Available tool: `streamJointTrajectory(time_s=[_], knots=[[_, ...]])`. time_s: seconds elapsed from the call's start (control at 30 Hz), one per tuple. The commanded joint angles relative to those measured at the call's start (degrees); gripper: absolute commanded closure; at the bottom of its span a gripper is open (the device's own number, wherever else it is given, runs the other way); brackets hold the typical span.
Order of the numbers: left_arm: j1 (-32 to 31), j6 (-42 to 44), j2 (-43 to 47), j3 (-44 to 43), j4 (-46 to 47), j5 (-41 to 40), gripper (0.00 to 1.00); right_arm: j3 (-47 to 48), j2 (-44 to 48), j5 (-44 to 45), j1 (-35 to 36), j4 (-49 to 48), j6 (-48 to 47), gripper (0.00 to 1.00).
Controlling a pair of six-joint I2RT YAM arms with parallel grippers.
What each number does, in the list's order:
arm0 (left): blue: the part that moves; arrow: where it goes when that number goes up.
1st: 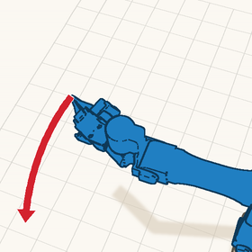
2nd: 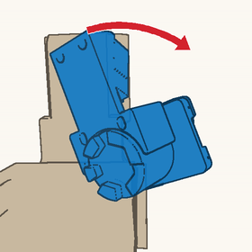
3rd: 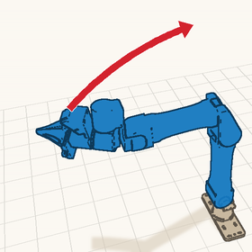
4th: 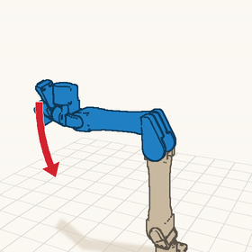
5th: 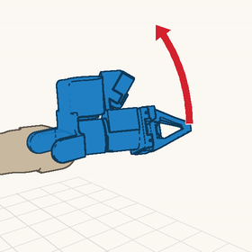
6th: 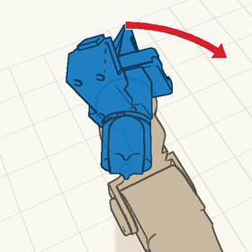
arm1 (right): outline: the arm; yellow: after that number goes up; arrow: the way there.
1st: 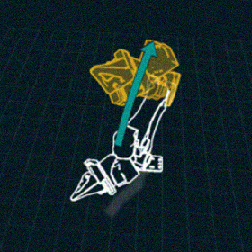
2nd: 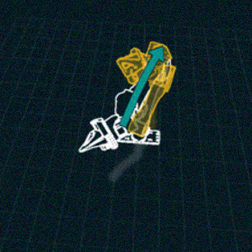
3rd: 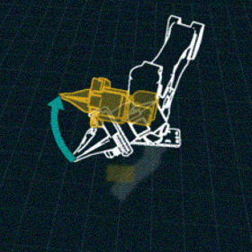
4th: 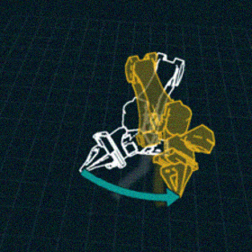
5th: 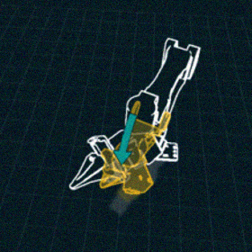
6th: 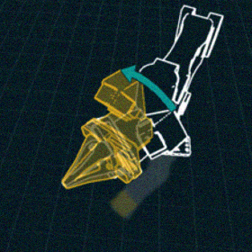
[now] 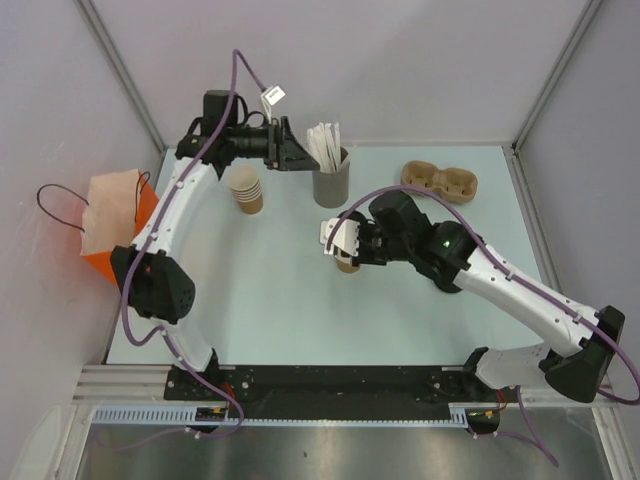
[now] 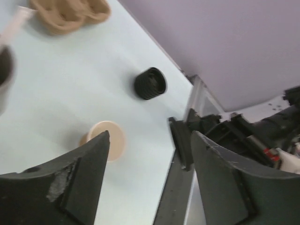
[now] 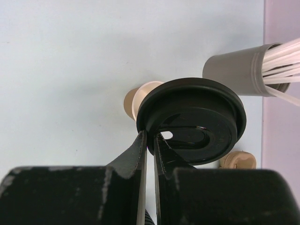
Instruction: Pack the takeout coffee
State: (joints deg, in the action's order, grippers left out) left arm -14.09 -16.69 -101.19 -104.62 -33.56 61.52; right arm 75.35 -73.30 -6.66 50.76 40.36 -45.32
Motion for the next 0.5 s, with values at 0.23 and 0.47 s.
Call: streamJointTrajectory(time_s=[0.23, 0.47], knots=[[13.4, 10.4, 16.7, 9.8, 3.6, -7.5, 0.00, 18.0, -12.4, -8.4, -5.8, 19.0, -2.2, 1.00], [13.8, 14.3, 27.2, 19.6, 5.6, -14.8, 0.00, 26.7, -22.1, -7.2, -6.2, 28.0, -3.4, 1.00]])
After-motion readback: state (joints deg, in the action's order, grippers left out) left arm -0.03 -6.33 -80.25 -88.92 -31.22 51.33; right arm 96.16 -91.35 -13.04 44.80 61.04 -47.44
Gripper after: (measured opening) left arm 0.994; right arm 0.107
